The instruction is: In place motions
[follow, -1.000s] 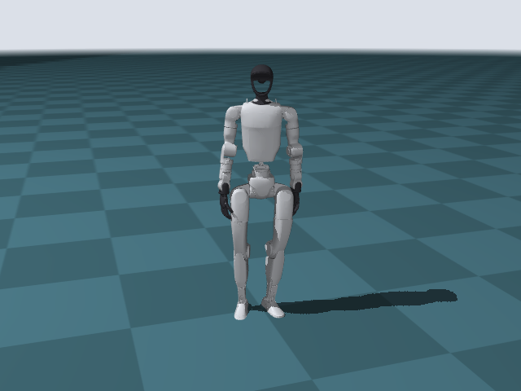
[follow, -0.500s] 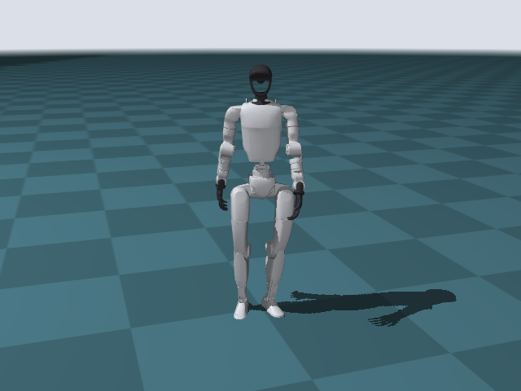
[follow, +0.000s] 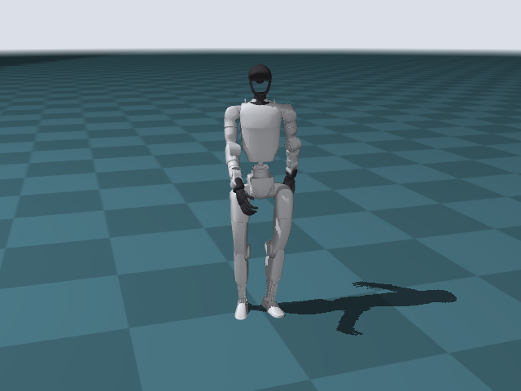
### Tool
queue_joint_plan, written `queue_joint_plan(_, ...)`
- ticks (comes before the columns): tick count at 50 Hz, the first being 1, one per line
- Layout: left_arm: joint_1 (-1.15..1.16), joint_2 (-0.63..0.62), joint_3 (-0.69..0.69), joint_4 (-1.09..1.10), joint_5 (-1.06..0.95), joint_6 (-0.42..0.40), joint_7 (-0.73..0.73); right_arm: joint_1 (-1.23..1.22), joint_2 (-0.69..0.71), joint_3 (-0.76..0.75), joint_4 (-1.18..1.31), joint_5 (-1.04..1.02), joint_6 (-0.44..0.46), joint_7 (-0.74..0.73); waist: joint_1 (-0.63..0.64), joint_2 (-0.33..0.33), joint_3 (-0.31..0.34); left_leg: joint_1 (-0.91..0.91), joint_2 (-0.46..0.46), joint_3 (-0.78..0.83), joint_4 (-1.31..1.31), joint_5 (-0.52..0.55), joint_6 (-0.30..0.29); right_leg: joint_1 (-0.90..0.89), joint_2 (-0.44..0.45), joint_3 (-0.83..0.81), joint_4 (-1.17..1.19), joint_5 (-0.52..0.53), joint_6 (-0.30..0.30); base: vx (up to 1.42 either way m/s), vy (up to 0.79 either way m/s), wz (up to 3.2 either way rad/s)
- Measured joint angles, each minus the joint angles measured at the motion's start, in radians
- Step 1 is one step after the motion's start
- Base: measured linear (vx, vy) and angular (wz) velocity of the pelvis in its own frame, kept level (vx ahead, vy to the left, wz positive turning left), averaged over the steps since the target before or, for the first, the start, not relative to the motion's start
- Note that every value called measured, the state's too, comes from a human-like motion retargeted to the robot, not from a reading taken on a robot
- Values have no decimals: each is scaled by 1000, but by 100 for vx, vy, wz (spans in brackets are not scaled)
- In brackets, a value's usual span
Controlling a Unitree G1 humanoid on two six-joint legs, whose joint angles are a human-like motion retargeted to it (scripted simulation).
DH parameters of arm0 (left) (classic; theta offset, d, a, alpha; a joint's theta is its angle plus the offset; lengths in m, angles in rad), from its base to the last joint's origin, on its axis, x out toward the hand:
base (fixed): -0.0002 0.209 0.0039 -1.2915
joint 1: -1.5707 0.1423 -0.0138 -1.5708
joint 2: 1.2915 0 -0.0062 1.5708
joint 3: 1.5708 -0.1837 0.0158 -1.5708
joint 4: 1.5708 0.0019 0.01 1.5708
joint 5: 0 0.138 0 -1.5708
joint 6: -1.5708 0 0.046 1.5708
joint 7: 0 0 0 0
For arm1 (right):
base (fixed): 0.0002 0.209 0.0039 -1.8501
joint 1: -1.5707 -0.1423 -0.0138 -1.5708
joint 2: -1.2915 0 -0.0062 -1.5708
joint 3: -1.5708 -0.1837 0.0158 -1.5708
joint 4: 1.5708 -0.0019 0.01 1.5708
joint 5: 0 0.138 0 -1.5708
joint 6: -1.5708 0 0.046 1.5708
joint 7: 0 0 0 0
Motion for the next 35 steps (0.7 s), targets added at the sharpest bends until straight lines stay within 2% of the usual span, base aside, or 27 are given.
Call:
queue_joint_plan(6, -204, -38, -100, 0, -67, 5, 24, 132, -25, 21, 103, -87, -6, -13, -16, 1, -8, 3, 11, 32, -2, -6, 0, -11, 6, 21, 2, 8, 0, -1, -1, -41)
queue_joint_plan(7, -252, -44, -110, 0, -76, 2, 25, 160, -33, 21, 136, -100, -3, -11, 27, 1, -5, -5, 6, 87, -2, -5, 19, -16, 18, 69, 3, 15, -3, 1, -2, -347)
queue_joint_plan(8, -304, -47, -111, 0, -80, -1, 23, 188, -42, 24, 174, -113, 2, -8, 157, -2, 8, -32, -11, 239, 1, 1, 76, -29, 51, 206, 8, 34, -13, 2, -2, -396)
queue_joint_plan(9, -357, -49, -123, 0, -75, 0, 22, 220, -55, 9, 215, -129, 10, -7, 189, 1, 9, -27, -11, 275, -5, 0, 83, -33, 63, 237, 8, 41, -15, 1, -1, -277)
queue_joint_plan(10, -412, -49, -142, 0, -65, 4, 21, 253, -69, -16, 256, -146, 19, -7, 173, 7, 4, -6, -1, 253, -16, -5, 65, -34, 63, 214, 5, 40, -15, -3, 1, 195)
queue_joint_plan(11, -470, -48, -166, -7, -63, -1, 8, 279, -84, -46, 309, -163, 28, -12, 38, 7, -9, 0, 9, 114, -5, -13, 22, -23, 25, 81, 2, 23, -4, -4, 1, 389)
queue_joint_plan(12, -523, -47, -185, -23, -66, -4, -7, 305, -100, -70, 362, -176, 38, -16, -45, 7, -15, 2, 15, 34, 1, -16, -1, -17, 3, 2, -1, 13, 3, -3, 0, 299)
queue_joint_plan(16, -674, -52, -219, -157, -96, -17, -38, 405, -172, -129, 534, -174, 107, -22, -17, 13, -13, -3, 13, 91, -3, -15, 18, -24, 20, 47, -2, 20, -1, 0, -1, -22)
queue_joint_plan(20, -803, -61, -235, -302, -130, -42, -25, 544, -240, -193, 551, -121, 187, -44, -23, 17, -11, -1, 14, 110, -3, -21, 16, -31, 22, 62, -2, 22, -3, 0, 0, -20)
queue_joint_plan(28, -855, -55, -267, -469, -147, -85, -22, 639, -259, -260, 551, -53, 182, -107, -32, 27, -12, 1, 17, 122, -6, -26, 12, -37, 25, 74, -2, 23, -7, 0, 0, -2)
queue_joint_plan(35, -732, -71, -278, -353, -56, -93, -17, 513, -180, -157, 551, -34, 154, -83, -9, 35, -17, -1, 10, 97, -6, -20, 13, -28, 20, 48, -5, 17, -8, 0, 2, 16)
